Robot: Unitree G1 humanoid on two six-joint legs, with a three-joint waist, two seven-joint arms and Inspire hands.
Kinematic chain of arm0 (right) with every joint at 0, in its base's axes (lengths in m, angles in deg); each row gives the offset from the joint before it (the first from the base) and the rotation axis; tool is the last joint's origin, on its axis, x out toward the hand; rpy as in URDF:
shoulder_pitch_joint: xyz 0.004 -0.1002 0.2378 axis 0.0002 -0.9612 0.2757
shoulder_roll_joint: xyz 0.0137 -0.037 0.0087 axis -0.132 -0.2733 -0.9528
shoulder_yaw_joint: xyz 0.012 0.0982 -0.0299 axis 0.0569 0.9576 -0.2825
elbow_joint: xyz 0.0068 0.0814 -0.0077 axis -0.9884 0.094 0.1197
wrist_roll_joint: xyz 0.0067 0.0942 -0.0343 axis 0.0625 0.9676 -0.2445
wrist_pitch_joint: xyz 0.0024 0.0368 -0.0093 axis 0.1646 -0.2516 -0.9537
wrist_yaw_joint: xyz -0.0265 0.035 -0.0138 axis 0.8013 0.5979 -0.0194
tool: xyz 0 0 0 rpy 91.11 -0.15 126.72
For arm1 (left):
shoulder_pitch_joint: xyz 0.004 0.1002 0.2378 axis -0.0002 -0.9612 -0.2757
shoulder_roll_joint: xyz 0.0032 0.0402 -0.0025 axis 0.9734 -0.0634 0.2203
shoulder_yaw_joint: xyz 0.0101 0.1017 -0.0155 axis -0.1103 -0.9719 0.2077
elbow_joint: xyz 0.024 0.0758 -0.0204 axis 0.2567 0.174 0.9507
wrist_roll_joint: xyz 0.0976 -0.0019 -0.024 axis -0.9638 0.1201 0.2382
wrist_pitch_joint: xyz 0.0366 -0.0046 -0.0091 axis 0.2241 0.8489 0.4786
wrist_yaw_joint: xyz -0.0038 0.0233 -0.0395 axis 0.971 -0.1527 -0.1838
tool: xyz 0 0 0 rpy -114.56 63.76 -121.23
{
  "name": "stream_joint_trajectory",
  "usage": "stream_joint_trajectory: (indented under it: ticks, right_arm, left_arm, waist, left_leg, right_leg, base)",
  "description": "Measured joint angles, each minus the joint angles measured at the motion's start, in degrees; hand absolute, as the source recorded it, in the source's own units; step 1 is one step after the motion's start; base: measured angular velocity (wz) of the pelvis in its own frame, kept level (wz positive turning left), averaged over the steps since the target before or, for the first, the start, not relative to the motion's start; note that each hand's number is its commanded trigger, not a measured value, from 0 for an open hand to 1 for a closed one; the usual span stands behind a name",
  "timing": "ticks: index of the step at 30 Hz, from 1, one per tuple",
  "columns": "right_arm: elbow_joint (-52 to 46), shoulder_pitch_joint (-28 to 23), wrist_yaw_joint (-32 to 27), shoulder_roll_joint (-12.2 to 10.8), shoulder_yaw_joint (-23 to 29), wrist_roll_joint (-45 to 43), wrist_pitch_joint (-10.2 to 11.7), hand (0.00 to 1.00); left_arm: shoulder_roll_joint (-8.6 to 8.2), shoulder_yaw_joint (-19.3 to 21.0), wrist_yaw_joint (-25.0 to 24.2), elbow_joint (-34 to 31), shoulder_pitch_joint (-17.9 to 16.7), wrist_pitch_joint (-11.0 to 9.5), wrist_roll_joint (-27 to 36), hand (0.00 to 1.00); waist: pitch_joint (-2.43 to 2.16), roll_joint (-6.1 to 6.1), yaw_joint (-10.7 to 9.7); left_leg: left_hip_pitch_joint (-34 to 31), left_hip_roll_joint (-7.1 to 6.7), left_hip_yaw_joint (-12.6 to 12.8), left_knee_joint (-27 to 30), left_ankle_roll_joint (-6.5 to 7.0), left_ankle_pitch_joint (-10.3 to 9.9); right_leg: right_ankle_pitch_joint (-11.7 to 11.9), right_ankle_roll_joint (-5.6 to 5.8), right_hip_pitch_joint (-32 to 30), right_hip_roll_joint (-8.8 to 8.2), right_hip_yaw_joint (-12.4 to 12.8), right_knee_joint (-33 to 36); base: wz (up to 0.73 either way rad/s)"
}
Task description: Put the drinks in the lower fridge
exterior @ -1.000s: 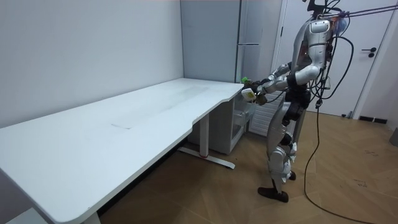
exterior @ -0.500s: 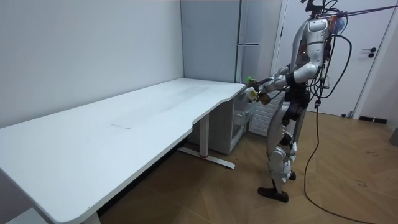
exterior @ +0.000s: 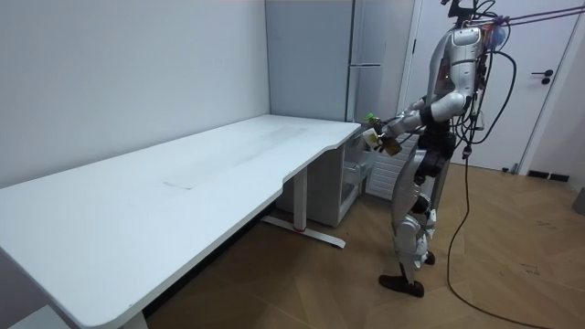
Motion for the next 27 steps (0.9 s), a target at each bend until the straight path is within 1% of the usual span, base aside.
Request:
stream_joint_trajectory:
  ticks: [5,8,11,14,15,16,18,20,24,27]
  right_arm:
    - [1.1,0.0,0.0,0.1,-1.7,0.1,0.3,0.00]
    - [1.1,0.0,0.0,0.3,-1.9,0.1,0.6,0.00]
    - [1.1,0.3,0.0,0.4,-2.1,0.1,0.7,0.00]
    - [1.1,0.8,0.4,0.3,-2.9,0.0,0.7,0.00]
    - [1.1,0.9,0.5,0.4,-3.2,-0.1,0.7,0.00]
    - [1.1,1.0,0.5,0.3,-3.2,-0.1,0.9,0.00]
    - [1.1,1.2,0.5,0.3,-3.3,-0.1,1.4,0.00]
    - [1.1,1.2,0.7,0.3,-3.2,-0.1,2.1,0.00]
    - [1.1,1.2,1.1,0.2,-3.1,0.0,2.7,0.00]
    - [1.1,1.2,1.1,0.3,-3.0,0.1,2.7,0.00]
  left_arm:
    - [0.03,-0.1,0.1,-0.2,0.9,0.0,-1.2,1.00]
    - [0.10,-0.1,0.1,-1.3,1.1,0.0,-1.7,1.00]
    - [0.51,0.0,0.2,-4.2,1.4,0.0,-3.0,1.00]
    - [0.19,-0.1,0.2,-4.5,2.4,0.0,-3.1,1.00]
    - [0.06,-0.1,0.2,-4.9,2.8,0.0,-4.0,1.00]
    - [0.37,0.0,0.2,-5.5,2.8,0.0,-4.2,1.00]
    - [0.38,0.0,0.3,-6.0,2.8,0.0,-4.3,1.00]
    - [0.39,0.0,0.6,-7.3,2.8,0.0,-4.3,1.00]
    - [0.57,0.0,0.6,-10.1,2.8,0.0,-4.3,1.00]
    - [0.58,-0.1,0.6,-10.7,2.8,0.0,-4.2,1.00]
  waist:
    - [-0.06,0.08,0.0]
    - [-0.08,0.01,-0.1]
    - [-0.06,-0.06,0.1]
    - [-0.07,-0.21,0.3]
    - [-0.11,-0.30,0.3]
    - [-0.11,-0.33,0.3]
    - [0.00,-0.52,0.3]
    - [-0.02,-0.66,0.3]
    - [-0.08,-0.71,0.3]
    - [-0.11,-0.74,0.0]
  left_leg:
    - [0.1,0.04,0.1,0.0,0.00,0.0]
    - [0.1,0.04,0.2,0.1,0.00,0.0]
    - [0.0,0.05,0.2,0.2,0.00,0.0]
    - [0.1,0.06,0.2,0.2,0.00,0.0]
    - [0.2,0.05,0.2,0.2,0.00,0.0]
    - [0.3,0.05,0.2,0.2,0.00,0.0]
    - [0.7,0.03,0.2,0.2,0.00,0.0]
    - [0.8,0.04,0.1,0.1,-0.01,0.0]
    - [1.0,0.03,0.1,0.0,-0.01,0.0]
    - [1.0,0.03,0.0,0.0,-0.01,0.0]
  right_leg:
    - [0.0,0.00,-0.2,0.01,0.1,0.0]
    - [0.0,0.00,-0.1,0.00,0.1,0.0]
    - [0.0,0.00,-0.1,0.00,0.1,0.1]
    - [0.0,0.00,0.1,0.02,0.1,0.1]
    - [0.0,0.00,0.2,0.02,0.1,0.1]
    - [0.0,0.00,0.3,0.01,0.2,0.1]
    - [0.0,0.00,0.8,0.00,0.1,0.0]
    - [0.0,0.00,0.9,0.05,0.1,-0.2]
    - [0.0,0.00,1.1,0.13,0.0,-0.7]
    - [0.0,0.00,1.2,0.14,0.0,-0.7]
  base:
    - [-0.01]
    - [0.00]
    - [0.00]
    - [0.00]
    - [0.00]
    - [0.00]
    - [0.00]
    - [0.00]
    - [0.00]
    - [0.00]
